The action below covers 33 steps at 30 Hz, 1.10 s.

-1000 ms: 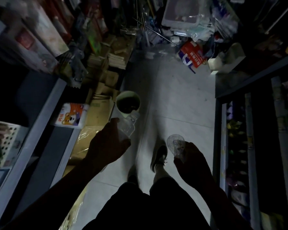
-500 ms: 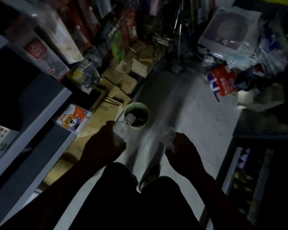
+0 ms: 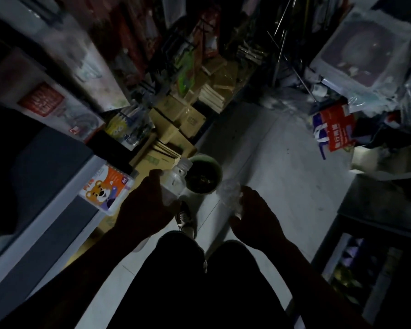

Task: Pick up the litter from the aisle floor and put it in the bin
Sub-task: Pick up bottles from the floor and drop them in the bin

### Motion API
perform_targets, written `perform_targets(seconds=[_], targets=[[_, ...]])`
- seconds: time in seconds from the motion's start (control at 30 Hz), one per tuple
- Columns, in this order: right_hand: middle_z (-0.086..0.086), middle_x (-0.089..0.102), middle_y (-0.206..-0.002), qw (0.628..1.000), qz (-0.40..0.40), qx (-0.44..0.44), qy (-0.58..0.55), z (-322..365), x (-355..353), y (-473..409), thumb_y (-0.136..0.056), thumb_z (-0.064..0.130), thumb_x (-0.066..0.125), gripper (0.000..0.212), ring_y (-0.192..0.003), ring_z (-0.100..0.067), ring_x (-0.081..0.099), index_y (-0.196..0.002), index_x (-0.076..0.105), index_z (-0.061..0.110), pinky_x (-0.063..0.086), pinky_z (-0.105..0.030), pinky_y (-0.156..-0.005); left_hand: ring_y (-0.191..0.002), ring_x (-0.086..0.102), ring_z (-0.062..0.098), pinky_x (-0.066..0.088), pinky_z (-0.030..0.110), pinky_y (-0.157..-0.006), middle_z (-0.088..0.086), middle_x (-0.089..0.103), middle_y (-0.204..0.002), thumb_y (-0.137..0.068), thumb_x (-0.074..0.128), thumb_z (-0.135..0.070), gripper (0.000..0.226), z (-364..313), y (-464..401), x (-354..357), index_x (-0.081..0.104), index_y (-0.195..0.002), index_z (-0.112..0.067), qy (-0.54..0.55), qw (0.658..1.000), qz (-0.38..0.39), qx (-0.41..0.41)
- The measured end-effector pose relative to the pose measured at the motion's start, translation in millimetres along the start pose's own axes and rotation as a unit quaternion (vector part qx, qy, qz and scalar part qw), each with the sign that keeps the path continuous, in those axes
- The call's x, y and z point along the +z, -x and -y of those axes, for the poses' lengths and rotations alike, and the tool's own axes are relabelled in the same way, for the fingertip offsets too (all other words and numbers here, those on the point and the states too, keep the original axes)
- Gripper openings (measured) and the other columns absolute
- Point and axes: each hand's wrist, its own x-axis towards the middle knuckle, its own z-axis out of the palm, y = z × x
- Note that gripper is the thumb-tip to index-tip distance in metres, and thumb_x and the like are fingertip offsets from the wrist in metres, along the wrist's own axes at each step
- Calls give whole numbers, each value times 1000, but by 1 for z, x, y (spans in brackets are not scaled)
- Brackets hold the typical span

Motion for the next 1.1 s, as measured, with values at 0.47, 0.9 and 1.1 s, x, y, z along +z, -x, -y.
perform_targets(seconds=[0.47,0.9,1.1], targets=[[-10,43,-133,871,176,291,-354,-54,46,-163,-82,17,82,79,-122,-21,49,-142,31,8,46,-33,-102,-71,57,13,40,28,-55,-2,54,-87,-77,80,-21,82,-3,-132,93,17,-129,-27,128,973,154,-118],[4,71,-60,762,285,388,-434,-172,201,-332,-73,33,85,20,-47,-10,66,-82,72,20,48,-21,-42,-97,64,27,53,37,-75,13,63,-118,-77,83,-43,70,49,-263,331,37,-128,-31,257,902,82,-338],[1,69,-64,759,211,405,-464,-205,282,-407,-80,16,76,15,-46,-7,63,-91,68,12,45,-19,-42,-111,60,27,53,47,-93,9,60,-130,-80,75,-58,77,87,-310,412,37,-142,-33,233,904,78,-351]])
